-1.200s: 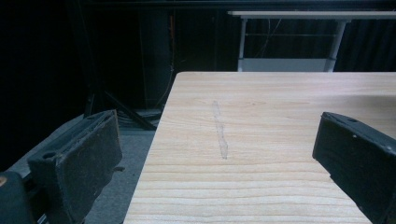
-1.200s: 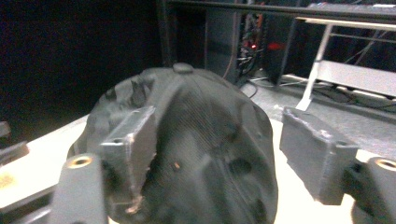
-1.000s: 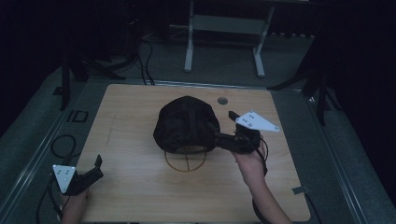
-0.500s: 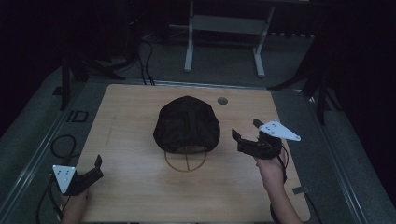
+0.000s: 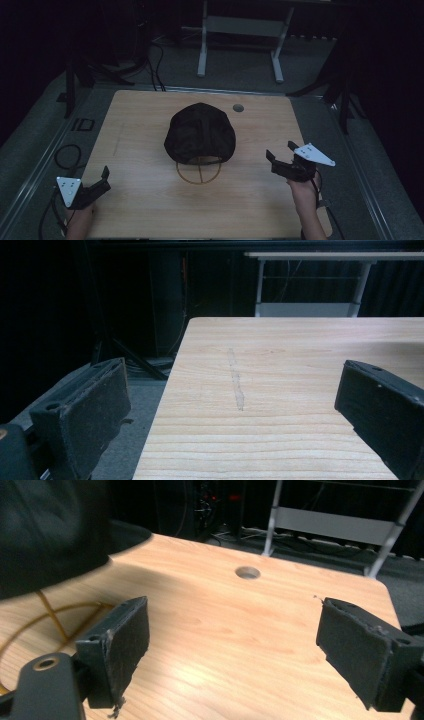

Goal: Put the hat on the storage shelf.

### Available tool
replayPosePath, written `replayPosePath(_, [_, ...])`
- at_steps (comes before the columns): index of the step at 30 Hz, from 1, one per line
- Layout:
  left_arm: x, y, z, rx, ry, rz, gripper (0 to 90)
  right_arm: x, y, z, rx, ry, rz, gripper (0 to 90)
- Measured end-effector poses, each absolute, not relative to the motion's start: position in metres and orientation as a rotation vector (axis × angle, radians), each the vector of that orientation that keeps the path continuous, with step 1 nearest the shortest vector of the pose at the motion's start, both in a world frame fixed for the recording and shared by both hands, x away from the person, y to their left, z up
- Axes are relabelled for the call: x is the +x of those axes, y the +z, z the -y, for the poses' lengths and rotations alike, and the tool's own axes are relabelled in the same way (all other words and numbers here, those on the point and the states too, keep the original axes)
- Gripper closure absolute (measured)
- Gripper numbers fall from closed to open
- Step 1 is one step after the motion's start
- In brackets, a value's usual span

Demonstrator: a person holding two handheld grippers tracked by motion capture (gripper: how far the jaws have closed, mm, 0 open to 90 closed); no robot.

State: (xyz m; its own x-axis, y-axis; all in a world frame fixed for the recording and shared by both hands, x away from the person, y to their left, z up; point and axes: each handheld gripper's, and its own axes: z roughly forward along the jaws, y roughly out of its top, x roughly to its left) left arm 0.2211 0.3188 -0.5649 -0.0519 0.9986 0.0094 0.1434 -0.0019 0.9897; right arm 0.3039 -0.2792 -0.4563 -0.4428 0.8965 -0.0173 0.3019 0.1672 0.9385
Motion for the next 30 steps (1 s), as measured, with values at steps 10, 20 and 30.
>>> replayPosePath(10, [0.221, -0.565, -0.319, 1.292, 1.184, -1.353, 1.8, 0.297, -0.493, 0.324, 1.243, 1.155, -1.809, 13.2])
replayPosePath(20, [0.221, -0.565, -0.319, 1.294, 1.178, -1.361, 1.8, 0.288, -0.517, 0.355, 1.332, 1.101, -1.731, 12.0])
replayPosePath(30, [0.221, -0.565, -0.319, 1.296, 1.176, -1.363, 1.8, 0.277, -0.533, 0.377, 1.424, 1.011, -1.686, 12.1])
